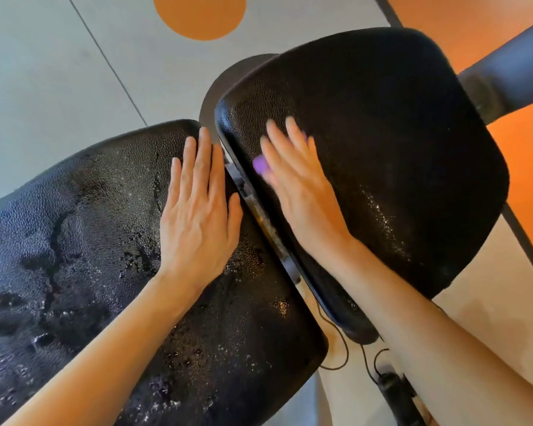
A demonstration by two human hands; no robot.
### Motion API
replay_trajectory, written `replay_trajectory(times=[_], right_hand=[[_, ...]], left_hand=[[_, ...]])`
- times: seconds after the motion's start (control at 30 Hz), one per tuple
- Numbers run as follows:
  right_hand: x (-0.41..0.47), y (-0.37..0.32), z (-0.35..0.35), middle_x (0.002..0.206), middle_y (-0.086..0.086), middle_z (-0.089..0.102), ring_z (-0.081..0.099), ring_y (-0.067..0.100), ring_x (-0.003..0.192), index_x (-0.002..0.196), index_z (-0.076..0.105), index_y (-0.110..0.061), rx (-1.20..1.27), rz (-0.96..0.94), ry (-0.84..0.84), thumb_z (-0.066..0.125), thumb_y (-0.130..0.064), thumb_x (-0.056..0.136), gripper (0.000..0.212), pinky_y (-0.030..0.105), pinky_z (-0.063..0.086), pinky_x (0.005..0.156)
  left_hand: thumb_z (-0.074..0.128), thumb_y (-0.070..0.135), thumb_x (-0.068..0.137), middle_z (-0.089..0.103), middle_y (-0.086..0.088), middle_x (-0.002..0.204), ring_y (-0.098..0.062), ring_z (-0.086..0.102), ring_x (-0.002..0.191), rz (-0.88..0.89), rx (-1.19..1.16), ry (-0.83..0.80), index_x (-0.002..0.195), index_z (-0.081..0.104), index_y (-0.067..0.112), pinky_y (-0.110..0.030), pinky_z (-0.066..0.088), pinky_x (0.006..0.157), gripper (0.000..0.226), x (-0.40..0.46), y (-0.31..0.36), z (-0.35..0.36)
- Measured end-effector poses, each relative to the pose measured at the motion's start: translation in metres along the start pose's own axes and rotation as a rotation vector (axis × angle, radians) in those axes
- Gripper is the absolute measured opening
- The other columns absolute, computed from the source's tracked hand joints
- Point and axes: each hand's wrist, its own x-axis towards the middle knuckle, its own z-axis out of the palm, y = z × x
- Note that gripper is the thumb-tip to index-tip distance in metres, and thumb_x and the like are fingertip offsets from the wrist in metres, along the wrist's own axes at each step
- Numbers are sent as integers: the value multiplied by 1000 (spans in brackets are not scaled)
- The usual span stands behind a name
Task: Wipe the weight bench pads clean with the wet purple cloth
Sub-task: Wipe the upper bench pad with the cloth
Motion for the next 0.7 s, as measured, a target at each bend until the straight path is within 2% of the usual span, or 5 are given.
replay_trajectory(times=[0.1, 0.23, 0.43, 0.6, 0.7], right_hand=[[20, 4, 0, 151, 16, 40, 25, 33, 146, 138, 48, 0, 0, 4, 37, 49, -10, 98, 41, 50, 22, 120], [-91, 23, -26, 155, 13, 35, 22, 29, 148, 143, 43, -4, -83, -28, -133, 43, -15, 99, 45, 52, 31, 116], [23, 23, -10, 152, 15, 38, 24, 31, 147, 139, 46, 0, -4, 41, 16, 46, -11, 99, 42, 51, 23, 119], [-90, 46, -34, 153, 13, 38, 25, 27, 147, 142, 44, -3, -51, -18, -114, 48, -13, 97, 46, 50, 31, 117], [-32, 48, -22, 151, 15, 41, 27, 30, 146, 139, 47, 0, -21, 18, -24, 48, -11, 97, 43, 52, 27, 118]], left_hand=[[31, 30, 102, 4, -16, 165, -29, 0, 154, -3, 4, 1, 156, 10, 2, -43, 3, 126, 64, -1, 0, 2], [33, 29, 103, 2, -15, 166, -29, -2, 154, -1, -4, 0, 156, 9, 2, -42, 1, 126, 64, 0, 1, 2], [30, 31, 102, 3, -14, 166, -28, -1, 154, -4, 2, 10, 157, 9, 3, -40, 1, 126, 65, -1, 1, 3], [30, 32, 102, 2, -13, 166, -27, -1, 154, -3, 2, 9, 157, 9, 4, -40, 1, 126, 65, 0, 0, 3], [29, 33, 102, 1, -12, 166, -26, -2, 154, -9, 15, -5, 157, 10, 4, -39, 0, 126, 65, 0, 1, 1]])
